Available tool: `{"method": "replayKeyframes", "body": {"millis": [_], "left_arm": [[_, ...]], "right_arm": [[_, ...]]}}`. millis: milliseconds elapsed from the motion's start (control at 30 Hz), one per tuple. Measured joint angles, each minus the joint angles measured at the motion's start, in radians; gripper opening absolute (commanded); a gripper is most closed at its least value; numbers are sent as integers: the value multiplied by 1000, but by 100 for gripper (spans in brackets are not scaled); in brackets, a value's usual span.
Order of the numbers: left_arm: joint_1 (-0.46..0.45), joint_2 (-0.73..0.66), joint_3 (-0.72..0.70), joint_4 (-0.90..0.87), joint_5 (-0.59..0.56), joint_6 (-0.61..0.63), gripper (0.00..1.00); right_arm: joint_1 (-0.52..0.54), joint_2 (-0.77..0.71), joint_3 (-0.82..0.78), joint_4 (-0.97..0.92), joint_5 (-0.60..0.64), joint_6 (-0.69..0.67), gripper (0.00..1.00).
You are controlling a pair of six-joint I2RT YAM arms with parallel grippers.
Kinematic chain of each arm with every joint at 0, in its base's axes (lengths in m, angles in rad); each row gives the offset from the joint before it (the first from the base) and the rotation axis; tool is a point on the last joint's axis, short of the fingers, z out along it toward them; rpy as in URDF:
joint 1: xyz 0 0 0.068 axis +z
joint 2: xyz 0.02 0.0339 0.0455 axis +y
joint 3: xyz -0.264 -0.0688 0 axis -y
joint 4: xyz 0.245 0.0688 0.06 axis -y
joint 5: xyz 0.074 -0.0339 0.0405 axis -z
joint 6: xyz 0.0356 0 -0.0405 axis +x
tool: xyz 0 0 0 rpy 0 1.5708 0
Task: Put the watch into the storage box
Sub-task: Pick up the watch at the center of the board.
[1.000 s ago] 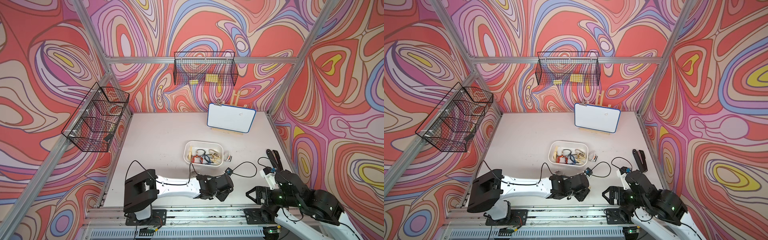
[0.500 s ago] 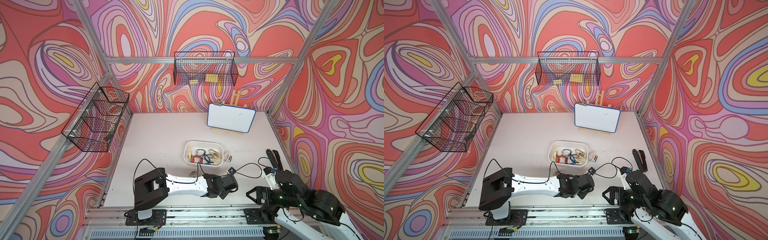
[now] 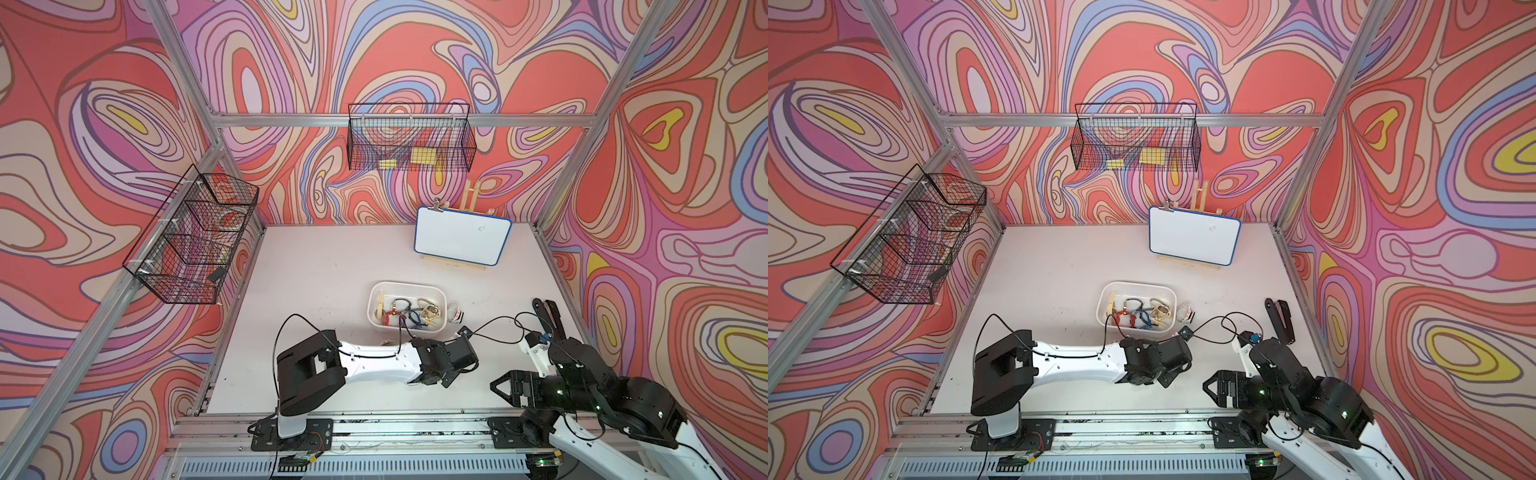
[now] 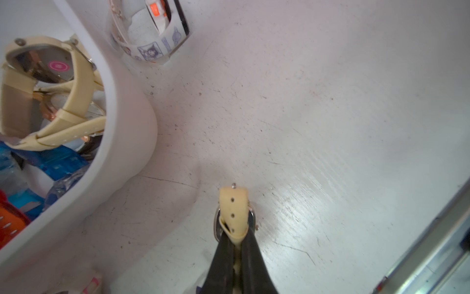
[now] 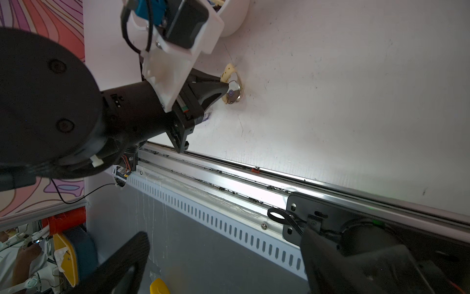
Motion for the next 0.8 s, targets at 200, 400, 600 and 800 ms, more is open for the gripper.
{"method": "replayKeyframes", "body": {"millis": [200,400,600,800], "left_arm": [[14,-14,-3,-7,32,-12,0],[106,-192,-77,9,193,-88,0],[249,-377,-130,68,375,-189,0],[432,-420,-192,135,499,-266,0]], "right_arm": [[0,18,0,19,0,-5,98],[0,27,0,49,-1,-8,98],[0,32,0,78,-6,-13,98],[0,58,-3,115,-15,-22,98]]}}
